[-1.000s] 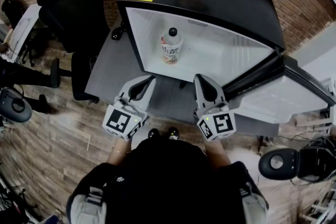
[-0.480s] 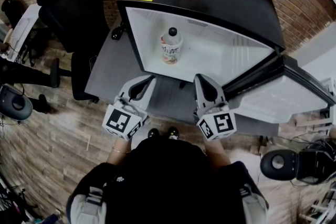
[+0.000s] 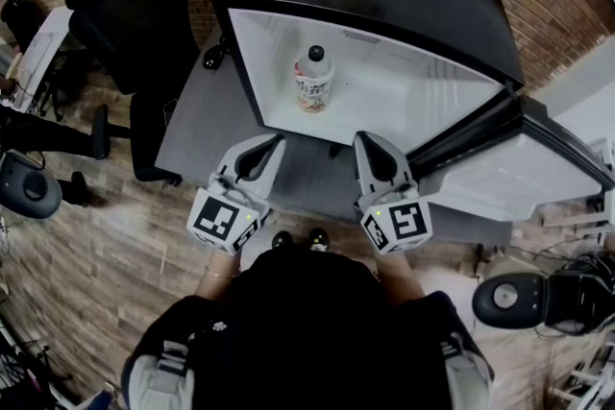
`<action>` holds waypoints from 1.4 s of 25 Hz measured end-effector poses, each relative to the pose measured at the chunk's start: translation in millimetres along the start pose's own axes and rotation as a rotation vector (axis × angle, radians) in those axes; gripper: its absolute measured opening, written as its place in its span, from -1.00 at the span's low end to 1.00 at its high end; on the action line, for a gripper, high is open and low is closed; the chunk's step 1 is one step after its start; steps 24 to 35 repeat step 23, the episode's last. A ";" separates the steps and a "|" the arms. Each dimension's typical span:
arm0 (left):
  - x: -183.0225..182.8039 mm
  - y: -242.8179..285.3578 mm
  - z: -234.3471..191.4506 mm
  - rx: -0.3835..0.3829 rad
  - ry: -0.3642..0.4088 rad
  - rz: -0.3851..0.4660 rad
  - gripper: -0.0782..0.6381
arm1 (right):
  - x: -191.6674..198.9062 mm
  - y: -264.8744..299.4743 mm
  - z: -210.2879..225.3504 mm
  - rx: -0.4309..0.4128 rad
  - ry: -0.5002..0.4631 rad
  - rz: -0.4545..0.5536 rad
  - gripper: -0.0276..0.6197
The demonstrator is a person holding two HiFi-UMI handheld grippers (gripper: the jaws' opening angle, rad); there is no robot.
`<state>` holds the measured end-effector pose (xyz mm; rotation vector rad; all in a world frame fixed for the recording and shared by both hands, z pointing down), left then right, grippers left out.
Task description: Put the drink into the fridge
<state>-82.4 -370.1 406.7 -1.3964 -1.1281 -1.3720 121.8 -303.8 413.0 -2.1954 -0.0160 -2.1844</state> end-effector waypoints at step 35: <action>1.5 -0.5 -8.1 0.005 -0.001 0.013 -0.79 | 0.5 5.3 -3.6 0.008 -0.015 -0.005 -0.92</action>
Point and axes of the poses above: the fingertips, and each gripper's own axes: y forward along the fingers, z to its right, x out of its underside, the point moved 7 cm from there along -y, backward along the fingers, and after that the axes turned 14 degrees about x, right-handed, at the moved point
